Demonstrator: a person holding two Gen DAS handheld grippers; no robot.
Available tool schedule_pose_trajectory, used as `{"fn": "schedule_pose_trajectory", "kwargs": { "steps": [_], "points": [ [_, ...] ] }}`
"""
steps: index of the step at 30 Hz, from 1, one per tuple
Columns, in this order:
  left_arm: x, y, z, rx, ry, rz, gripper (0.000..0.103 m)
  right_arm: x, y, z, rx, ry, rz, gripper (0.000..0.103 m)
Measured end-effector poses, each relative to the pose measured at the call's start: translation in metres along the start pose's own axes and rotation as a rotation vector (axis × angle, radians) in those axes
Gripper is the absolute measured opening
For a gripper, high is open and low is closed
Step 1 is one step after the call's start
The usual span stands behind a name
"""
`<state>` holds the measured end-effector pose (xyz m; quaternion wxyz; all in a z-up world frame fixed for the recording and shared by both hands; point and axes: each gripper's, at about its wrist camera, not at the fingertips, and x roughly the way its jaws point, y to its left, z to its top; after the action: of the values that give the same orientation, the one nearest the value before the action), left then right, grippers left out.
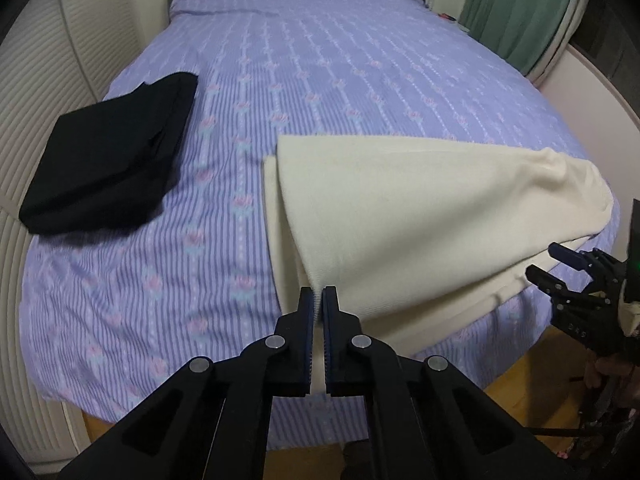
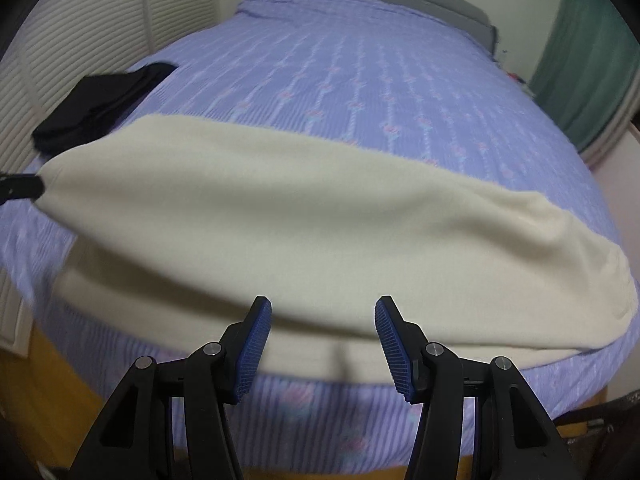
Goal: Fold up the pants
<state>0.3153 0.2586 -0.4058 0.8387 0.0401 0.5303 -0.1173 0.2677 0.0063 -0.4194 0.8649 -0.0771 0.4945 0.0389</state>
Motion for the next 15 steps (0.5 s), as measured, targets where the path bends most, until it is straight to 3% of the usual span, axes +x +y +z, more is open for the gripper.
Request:
{"fn": "schedule_pose_trajectory", "kwargs": {
  "steps": [6, 11, 15],
  "points": [
    [0.02, 0.0, -0.021, -0.026, -0.016, 0.003, 0.006, -0.002, 0.007, -0.007, -0.014, -0.005, 0.039, 0.054],
    [0.029, 0.002, -0.028, -0.07, -0.025, 0.011, 0.006, 0.002, 0.024, 0.001, -0.132, -0.019, 0.076, 0.054],
    [0.023, 0.004, -0.025, -0.07, -0.04, 0.001, 0.006, 0.017, 0.04, -0.009, -0.254, -0.034, -0.015, 0.054]
  ]
}}
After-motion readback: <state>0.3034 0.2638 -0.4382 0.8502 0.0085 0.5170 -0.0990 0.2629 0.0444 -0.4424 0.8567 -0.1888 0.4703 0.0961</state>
